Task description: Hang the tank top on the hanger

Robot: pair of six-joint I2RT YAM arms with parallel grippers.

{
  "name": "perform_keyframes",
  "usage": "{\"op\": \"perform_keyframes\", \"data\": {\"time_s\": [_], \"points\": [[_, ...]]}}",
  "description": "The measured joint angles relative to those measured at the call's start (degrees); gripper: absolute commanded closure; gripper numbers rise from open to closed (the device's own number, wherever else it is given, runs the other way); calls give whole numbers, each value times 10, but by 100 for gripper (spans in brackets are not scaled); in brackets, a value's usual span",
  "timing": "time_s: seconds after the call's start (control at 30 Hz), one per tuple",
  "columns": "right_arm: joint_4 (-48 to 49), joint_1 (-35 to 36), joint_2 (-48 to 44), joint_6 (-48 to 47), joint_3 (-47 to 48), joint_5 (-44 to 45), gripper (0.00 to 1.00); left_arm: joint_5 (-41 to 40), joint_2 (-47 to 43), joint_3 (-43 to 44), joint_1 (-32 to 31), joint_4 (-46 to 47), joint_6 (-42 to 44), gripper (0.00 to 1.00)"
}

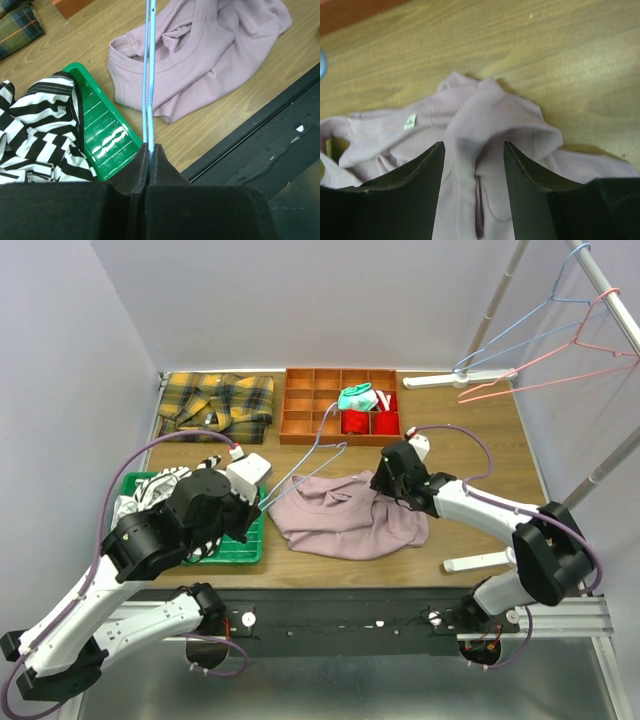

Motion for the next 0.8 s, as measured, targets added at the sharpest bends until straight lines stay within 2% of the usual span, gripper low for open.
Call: {"op": "perform_keyframes", "data": {"time_s": [0.07, 0.13, 0.17, 0.2, 0.27, 0.43, 0.8], "points": [[11, -13, 22, 1, 14, -1, 50, 0, -12, 0, 0, -6, -3, 100], [23, -21, 41, 2, 23, -3, 63, 2, -22, 0, 0, -6, -6, 100], [30, -24, 48, 0, 25, -4, 70, 3, -24, -1, 0, -6, -7, 100], [31, -26, 53, 3, 27, -4, 90, 5, -25, -2, 0, -6, -8, 100], [32, -30, 64, 0, 36, -6, 99, 7, -23, -9, 0, -3, -11, 100], [31, -33, 83, -12, 73, -20, 99, 15, -5, -48, 0, 15, -23, 100], [22, -34, -25, -82, 92, -59, 99, 71, -34, -81, 0, 63, -38, 100]]}}
